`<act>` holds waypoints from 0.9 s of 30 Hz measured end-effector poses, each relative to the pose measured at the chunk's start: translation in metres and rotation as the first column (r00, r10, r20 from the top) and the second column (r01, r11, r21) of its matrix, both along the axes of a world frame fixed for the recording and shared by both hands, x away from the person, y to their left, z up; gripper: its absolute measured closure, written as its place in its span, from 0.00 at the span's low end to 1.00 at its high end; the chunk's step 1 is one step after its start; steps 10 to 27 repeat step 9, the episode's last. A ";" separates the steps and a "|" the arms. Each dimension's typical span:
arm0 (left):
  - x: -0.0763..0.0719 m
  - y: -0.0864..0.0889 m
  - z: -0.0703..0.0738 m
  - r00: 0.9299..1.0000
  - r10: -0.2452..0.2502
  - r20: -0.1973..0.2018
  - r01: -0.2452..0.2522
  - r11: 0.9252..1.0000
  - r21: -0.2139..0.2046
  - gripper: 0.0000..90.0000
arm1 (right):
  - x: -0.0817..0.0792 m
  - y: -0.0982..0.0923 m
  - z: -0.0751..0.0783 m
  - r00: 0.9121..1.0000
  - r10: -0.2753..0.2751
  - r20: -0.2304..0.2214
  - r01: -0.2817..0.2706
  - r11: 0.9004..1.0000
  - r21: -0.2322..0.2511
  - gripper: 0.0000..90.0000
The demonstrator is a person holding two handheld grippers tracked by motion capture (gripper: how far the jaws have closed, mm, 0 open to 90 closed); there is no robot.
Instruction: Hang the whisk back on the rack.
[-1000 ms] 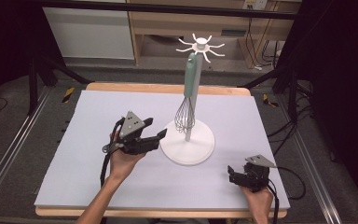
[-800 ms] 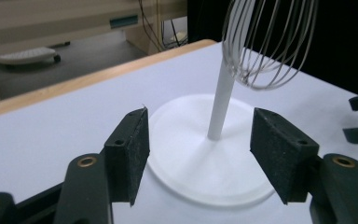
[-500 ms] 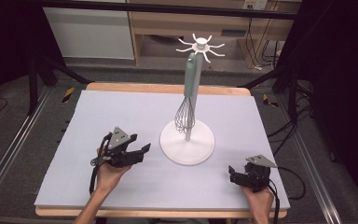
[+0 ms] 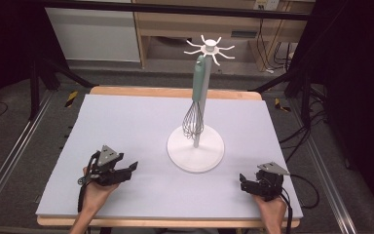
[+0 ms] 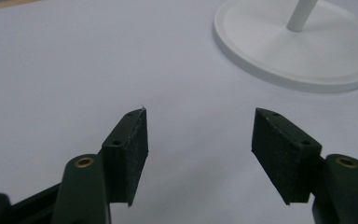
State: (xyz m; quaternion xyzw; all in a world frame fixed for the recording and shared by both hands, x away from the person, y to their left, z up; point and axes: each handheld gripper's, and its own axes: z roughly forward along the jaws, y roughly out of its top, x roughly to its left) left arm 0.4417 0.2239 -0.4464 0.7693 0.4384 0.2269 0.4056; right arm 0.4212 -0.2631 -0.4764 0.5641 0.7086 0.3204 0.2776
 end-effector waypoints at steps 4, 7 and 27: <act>-0.003 0.019 -0.009 0.998 0.051 -0.024 -0.051 0.999 0.001 0.39 | 0.000 0.000 -0.001 1.000 -0.003 -0.006 0.003 1.000 -0.001 0.10; -0.004 0.031 -0.012 0.995 0.092 -0.029 -0.092 0.996 -0.003 0.39 | 0.000 -0.001 -0.001 1.000 0.000 -0.014 0.000 1.000 -0.005 0.09; -0.004 0.034 -0.013 0.994 0.103 -0.028 -0.103 0.995 -0.004 0.39 | -0.001 0.000 -0.001 1.000 -0.005 -0.016 0.005 1.000 -0.001 0.09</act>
